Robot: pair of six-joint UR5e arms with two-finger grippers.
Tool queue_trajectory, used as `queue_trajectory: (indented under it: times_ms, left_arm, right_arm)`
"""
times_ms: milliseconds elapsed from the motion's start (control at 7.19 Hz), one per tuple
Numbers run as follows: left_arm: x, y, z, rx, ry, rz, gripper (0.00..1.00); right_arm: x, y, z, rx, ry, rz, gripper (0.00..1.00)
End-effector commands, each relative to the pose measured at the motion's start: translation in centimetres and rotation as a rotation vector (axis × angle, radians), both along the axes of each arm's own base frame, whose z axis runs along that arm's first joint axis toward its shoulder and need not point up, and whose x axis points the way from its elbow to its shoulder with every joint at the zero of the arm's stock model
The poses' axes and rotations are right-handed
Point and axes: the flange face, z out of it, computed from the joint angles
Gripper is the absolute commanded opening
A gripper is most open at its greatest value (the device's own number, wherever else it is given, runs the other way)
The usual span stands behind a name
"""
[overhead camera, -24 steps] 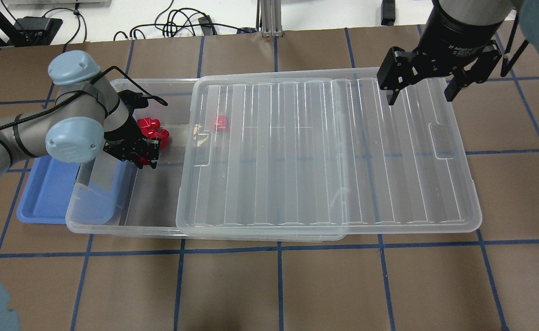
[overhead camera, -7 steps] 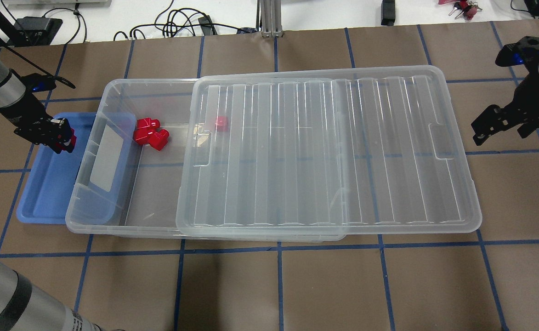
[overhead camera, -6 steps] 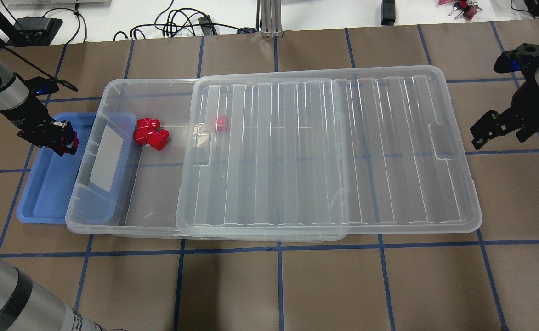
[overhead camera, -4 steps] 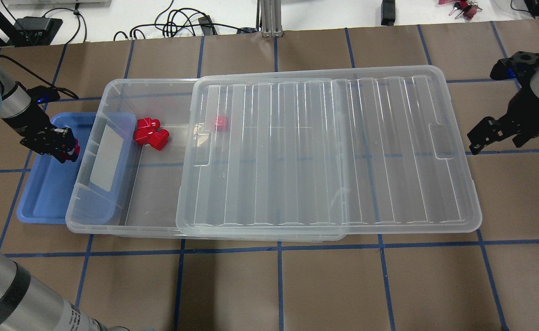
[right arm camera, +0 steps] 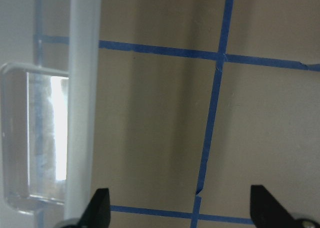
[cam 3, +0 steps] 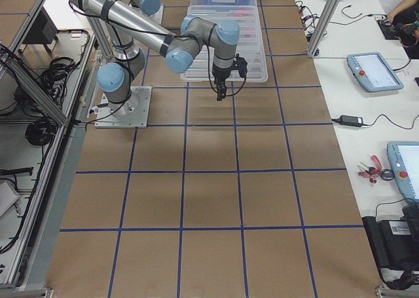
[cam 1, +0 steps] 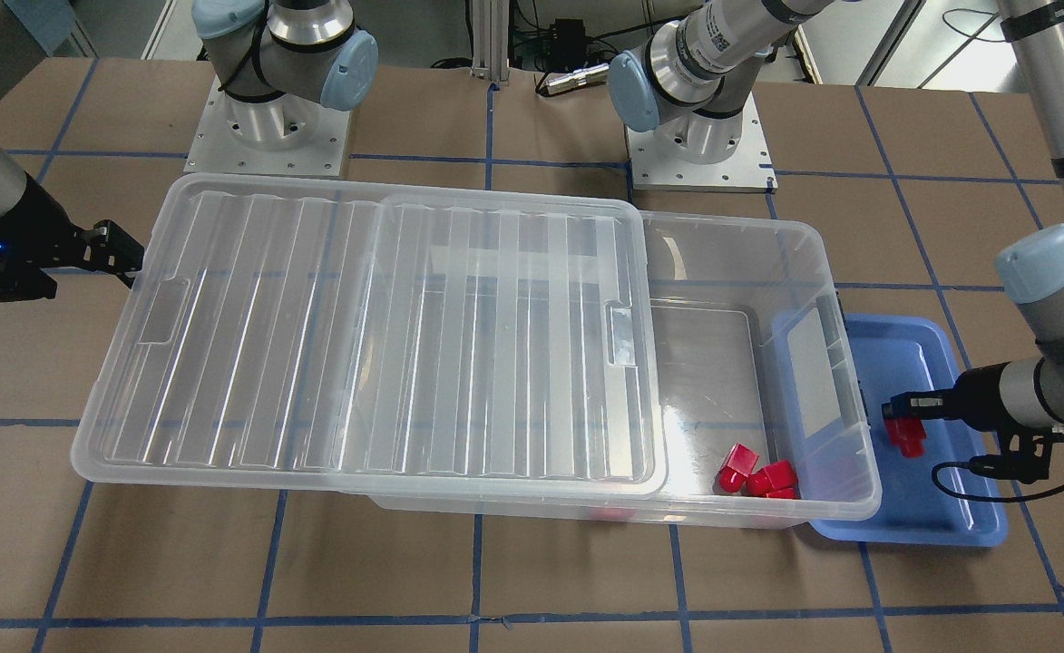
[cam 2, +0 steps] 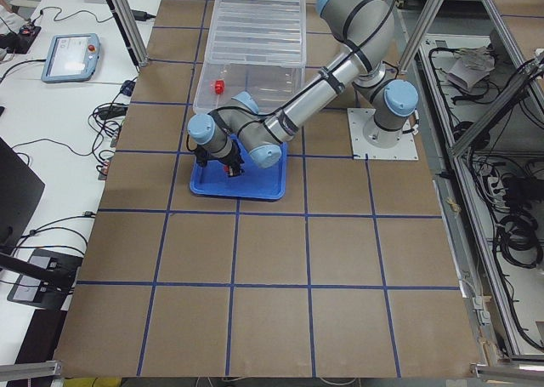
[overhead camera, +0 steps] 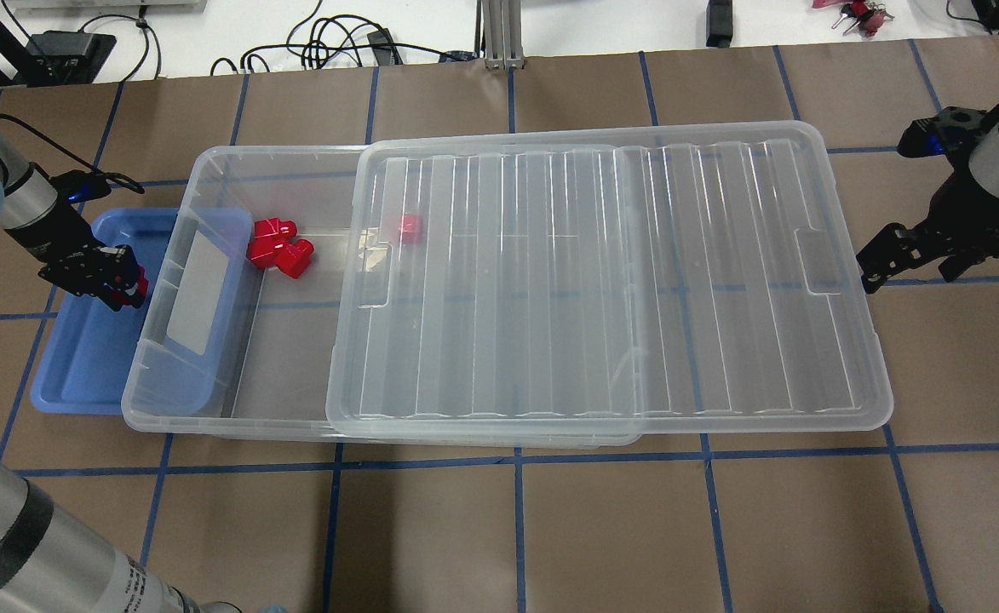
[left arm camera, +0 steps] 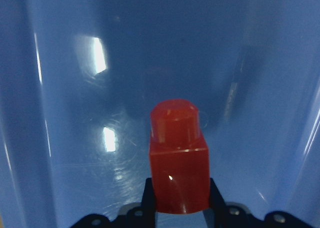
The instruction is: Place red block in blue tray from box
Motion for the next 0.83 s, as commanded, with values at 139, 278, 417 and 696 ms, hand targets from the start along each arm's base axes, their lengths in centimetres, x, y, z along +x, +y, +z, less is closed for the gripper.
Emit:
queue_trajectory:
  times_ms: [139,278,417,696]
  left_arm:
    - [-0.1,-0.1,-0.4,0.001,0.008,0.001,0.01]
    - [-0.1,-0.2,-0.5,0.004,0.01,0.001,0.03]
    - [-0.1,-0.2,-0.9,0.009,0.013,0.001,0.18]
    - [-0.1,0.0,-0.9,0.02,0.018,0.001,0.61]
  right_arm:
    - [4.1,-0.5,-0.1,-0.001,-0.003,0.002,1.0]
    - [6.0,-0.6,-0.1,-0.002,-0.001,-0.013,1.0]
    - [7.6,-0.6,0.0,-0.007,-0.006,-0.039,1.0]
    - [10.9,-0.6,0.1,-0.019,-0.022,-0.065,1.0]
